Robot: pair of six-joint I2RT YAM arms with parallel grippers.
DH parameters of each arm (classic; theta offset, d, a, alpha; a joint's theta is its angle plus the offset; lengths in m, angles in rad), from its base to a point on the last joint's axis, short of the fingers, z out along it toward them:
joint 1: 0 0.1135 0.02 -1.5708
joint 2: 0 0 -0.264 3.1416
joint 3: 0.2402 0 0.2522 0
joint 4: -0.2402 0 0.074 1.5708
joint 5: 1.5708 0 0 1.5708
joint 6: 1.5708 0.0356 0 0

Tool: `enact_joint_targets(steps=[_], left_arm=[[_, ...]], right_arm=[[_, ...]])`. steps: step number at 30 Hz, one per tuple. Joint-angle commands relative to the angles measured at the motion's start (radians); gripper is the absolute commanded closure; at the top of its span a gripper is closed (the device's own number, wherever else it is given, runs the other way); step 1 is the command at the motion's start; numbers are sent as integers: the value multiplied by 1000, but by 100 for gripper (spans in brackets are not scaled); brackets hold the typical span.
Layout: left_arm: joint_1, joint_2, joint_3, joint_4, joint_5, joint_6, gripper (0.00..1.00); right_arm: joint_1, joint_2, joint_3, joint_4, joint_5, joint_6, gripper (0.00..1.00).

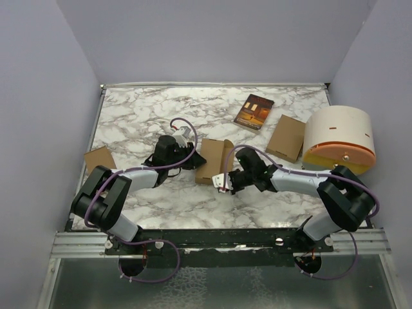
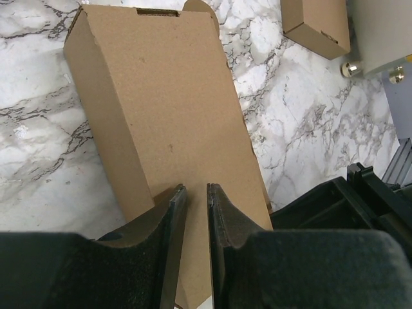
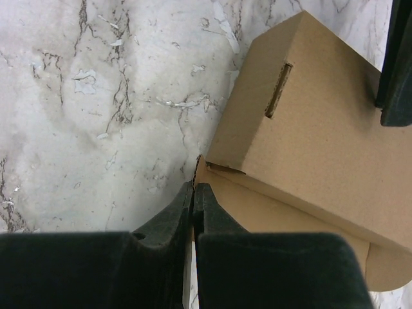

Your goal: Fold the paper box

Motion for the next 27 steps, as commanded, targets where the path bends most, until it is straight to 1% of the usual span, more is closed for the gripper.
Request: enact_joint_targets(steps=[1,12,18,27], left_arm=[[-1,37,-9,-59,-36,32,76],[5,33,-5,-79,-57,33,76],[8,37,-3,-87,-60,30,76],[14,42,0,-97,-68,28,77]], right_arm=[[-20,6,40,-53,-41,43,99],[-74,46,108,-169,-115,90,99],[-97,95,155,-241,-144,110,99],[-138,137,187,-295,-180,123,98]])
